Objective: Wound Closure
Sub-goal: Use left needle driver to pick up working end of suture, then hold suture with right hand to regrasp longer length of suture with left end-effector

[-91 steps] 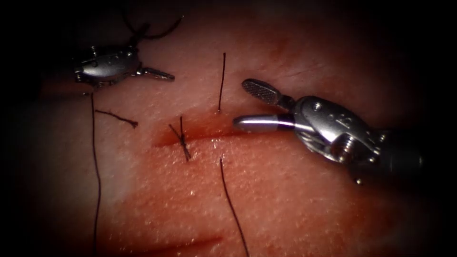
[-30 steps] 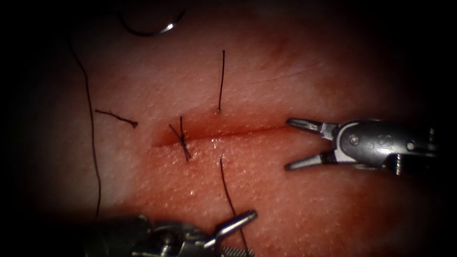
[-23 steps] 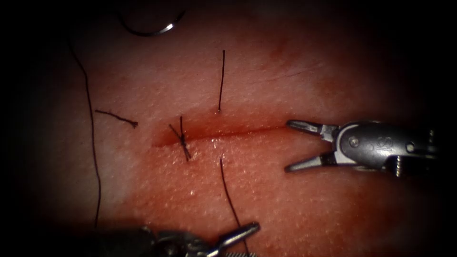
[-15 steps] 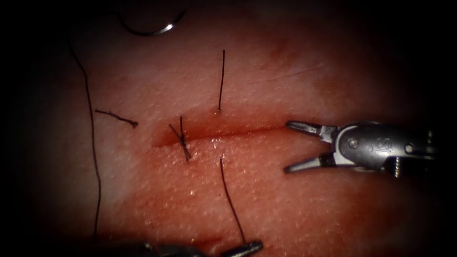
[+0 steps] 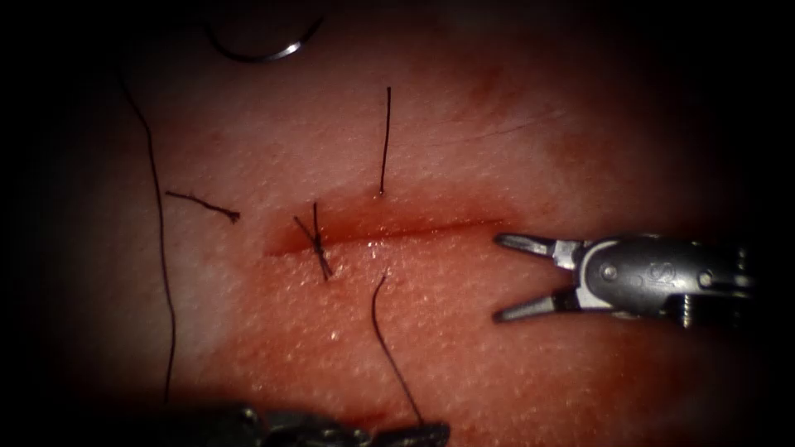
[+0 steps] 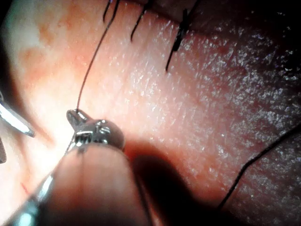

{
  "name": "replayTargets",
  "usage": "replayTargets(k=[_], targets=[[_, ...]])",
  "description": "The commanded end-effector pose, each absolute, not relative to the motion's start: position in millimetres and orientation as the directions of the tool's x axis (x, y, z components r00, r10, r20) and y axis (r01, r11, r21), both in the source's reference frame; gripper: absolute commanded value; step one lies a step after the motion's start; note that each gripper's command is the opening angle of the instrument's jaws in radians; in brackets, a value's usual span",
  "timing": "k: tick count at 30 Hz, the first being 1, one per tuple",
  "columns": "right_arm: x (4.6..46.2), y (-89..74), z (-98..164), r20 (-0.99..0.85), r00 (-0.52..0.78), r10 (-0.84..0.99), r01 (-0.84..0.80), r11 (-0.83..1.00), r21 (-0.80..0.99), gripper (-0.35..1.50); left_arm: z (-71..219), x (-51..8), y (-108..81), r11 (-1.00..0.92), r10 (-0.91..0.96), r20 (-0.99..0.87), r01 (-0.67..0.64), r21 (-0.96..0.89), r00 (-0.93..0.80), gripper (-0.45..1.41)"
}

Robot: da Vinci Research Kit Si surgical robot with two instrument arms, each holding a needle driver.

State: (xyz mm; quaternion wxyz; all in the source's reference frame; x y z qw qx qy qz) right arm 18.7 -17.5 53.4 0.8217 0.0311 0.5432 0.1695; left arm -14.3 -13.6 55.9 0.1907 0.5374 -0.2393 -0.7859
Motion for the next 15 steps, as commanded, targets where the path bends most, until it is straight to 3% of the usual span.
replayTargets(k=[1,12,15], targets=[[20.3,-17.6,53.8,-0.899,0.357,0.253,-0.211,0.96,0.186,1.33,55.9,-14.1,-12.7,-0.812,-0.557,-0.753,0.041,0.582,-0.351,-0.45],[25.2,-16.9,53.7,-0.962,0.266,0.055,-0.099,0.995,0.029,1.35,53.5,-11.8,-8.3,-0.826,-0.54,-0.78,0.025,0.563,-0.317,-0.45],[27.0,-16.7,53.7,-0.978,0.211,-0.004,-0.076,0.997,-0.021,1.25,53.3,-11.6,-7.4,-0.831,-0.535,-0.786,0.025,0.556,-0.309,-0.45]])
